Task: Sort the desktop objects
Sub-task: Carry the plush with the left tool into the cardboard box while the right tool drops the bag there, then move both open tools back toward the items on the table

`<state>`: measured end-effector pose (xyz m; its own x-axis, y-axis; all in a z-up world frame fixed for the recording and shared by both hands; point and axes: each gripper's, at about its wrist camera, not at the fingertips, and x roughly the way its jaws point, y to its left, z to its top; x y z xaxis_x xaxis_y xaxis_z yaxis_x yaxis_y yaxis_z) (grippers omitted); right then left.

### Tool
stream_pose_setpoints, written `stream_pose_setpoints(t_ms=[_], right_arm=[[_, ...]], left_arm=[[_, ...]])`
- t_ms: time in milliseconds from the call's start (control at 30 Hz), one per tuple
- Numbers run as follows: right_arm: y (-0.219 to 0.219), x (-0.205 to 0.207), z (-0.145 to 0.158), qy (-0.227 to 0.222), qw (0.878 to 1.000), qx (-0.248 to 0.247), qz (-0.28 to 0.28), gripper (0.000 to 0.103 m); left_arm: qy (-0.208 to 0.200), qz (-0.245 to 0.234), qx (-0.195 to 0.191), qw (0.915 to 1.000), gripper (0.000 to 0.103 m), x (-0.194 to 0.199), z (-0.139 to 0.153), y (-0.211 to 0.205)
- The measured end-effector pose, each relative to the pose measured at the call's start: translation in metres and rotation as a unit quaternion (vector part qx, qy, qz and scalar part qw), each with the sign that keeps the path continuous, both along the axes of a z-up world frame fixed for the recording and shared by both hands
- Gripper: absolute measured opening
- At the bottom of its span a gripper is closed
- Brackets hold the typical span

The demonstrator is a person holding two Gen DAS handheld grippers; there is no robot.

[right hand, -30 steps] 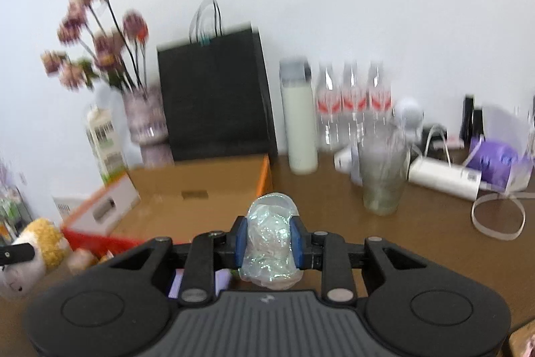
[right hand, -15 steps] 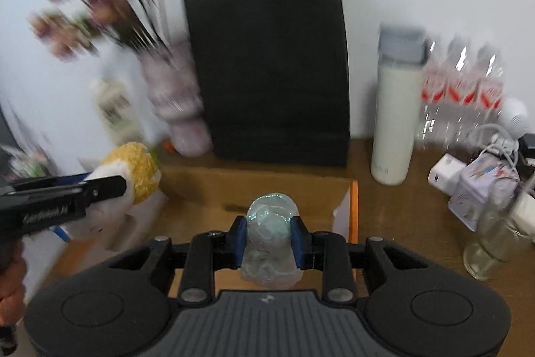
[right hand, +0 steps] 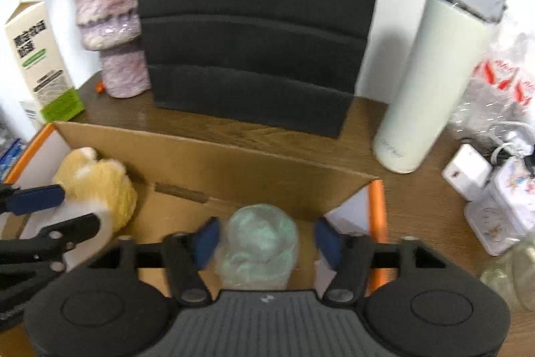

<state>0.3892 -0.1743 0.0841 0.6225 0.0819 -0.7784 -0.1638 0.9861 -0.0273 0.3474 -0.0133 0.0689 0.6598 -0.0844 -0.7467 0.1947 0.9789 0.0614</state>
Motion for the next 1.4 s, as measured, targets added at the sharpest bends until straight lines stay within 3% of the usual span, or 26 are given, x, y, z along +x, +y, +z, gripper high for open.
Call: stream_pose_setpoints(t_ms=[100,167,267,367,467,567,733,1000,1167,1300,1400], right_arm=[[-0.003,-0.007,0.019,-0.016,1.0,-0.013,-0.003,0.068],[-0.007,-0.017,0.037,-0.027,1.0,-0.009,-0.004,0.07],[-0.007,-0.038,0.065,-0.043,0.999,0.002,-0.003,0.074],[0.002,-0.062,0.083,-0.056,0.998,0.01,0.008,0.081],[0.005,-0.088,0.092,-0.068,0.998,-0.013,0.014,0.085],[-0.008,-0.108,0.097,-0.072,0.997,-0.03,-0.004,0.085],[-0.029,-0.139,0.099,-0.076,0.997,0.02,-0.017,0.085],[-0.033,-0.209,0.09,-0.108,0.992,0.063,0.014,0.086],[-0.035,-0.27,0.061,-0.126,0.987,0.092,0.029,0.086],[-0.032,-0.316,0.031,-0.124,0.986,0.103,0.034,0.087],[-0.032,-0.345,0.009,-0.123,0.987,0.104,0.022,0.087]], left_arm=[[-0.004,0.007,-0.016,0.9998,0.056,-0.006,0.024,0.006],[-0.01,0.017,-0.023,0.9996,0.073,-0.013,0.046,0.011],[-0.004,0.055,-0.066,0.9963,0.085,-0.026,0.07,0.022],[0.002,0.077,-0.077,0.9941,0.088,-0.045,0.079,0.022],[-0.019,0.07,-0.053,0.9959,0.098,-0.069,0.089,0.025],[-0.037,0.081,-0.035,0.9954,0.1,-0.093,0.099,0.035],[-0.044,0.076,-0.034,0.9956,0.102,-0.121,0.107,0.043],[-0.087,0.052,-0.034,0.9943,0.103,-0.198,0.083,0.042],[-0.117,0.028,-0.036,0.9921,0.103,-0.261,0.05,0.036],[-0.118,0.028,-0.056,0.9911,0.103,-0.304,0.021,0.033],[-0.122,0.02,-0.044,0.9913,0.103,-0.331,0.002,0.026]])
